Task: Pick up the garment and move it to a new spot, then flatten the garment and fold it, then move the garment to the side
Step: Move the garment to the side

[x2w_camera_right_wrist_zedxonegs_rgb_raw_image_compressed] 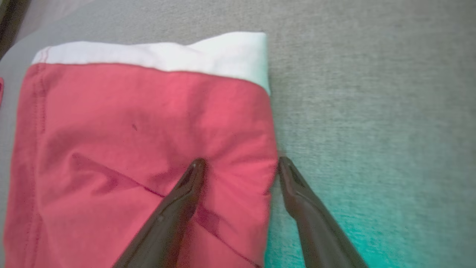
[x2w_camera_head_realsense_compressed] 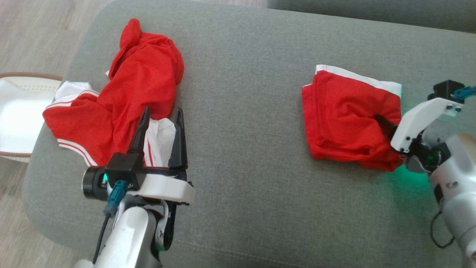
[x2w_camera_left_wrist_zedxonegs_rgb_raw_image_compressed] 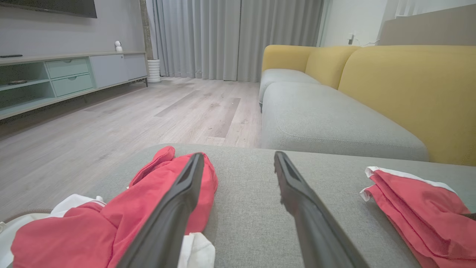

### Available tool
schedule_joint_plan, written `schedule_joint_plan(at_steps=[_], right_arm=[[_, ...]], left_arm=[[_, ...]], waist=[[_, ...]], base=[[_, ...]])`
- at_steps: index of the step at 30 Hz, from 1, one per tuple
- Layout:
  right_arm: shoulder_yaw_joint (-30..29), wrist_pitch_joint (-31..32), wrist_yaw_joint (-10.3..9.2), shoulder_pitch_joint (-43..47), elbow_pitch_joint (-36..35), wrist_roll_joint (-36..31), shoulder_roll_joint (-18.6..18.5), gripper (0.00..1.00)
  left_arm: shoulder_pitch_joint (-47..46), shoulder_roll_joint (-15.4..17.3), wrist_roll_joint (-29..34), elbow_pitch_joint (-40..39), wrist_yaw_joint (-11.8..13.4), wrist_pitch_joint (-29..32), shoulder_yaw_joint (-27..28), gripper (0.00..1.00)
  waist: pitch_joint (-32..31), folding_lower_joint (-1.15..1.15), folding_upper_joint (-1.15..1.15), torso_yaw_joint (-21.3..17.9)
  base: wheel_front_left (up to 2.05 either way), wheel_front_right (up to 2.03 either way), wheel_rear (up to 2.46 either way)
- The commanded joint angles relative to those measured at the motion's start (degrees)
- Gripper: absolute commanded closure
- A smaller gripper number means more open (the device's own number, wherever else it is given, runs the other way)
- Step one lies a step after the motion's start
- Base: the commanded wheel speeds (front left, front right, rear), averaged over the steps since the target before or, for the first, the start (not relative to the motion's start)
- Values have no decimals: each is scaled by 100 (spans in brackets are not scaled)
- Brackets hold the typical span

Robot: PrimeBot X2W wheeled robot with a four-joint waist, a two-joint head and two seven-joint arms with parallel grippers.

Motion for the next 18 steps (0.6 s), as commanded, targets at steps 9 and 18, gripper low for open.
schedule_joint_plan(at_steps=[9,18], right_arm=[[429,-780,-4,34,-219,108,50,100],[736,-1243,-4,-148,-235,280,-89,100]], left_arm=[[-238,22,143,-129,-129,-30,341,0],[-389,25,196,-62,-468,-30,268,0]], waist=[[-186,0,0,-281],[-364,0,0,-1213]], base=[[0,0,0],[0,0,0]])
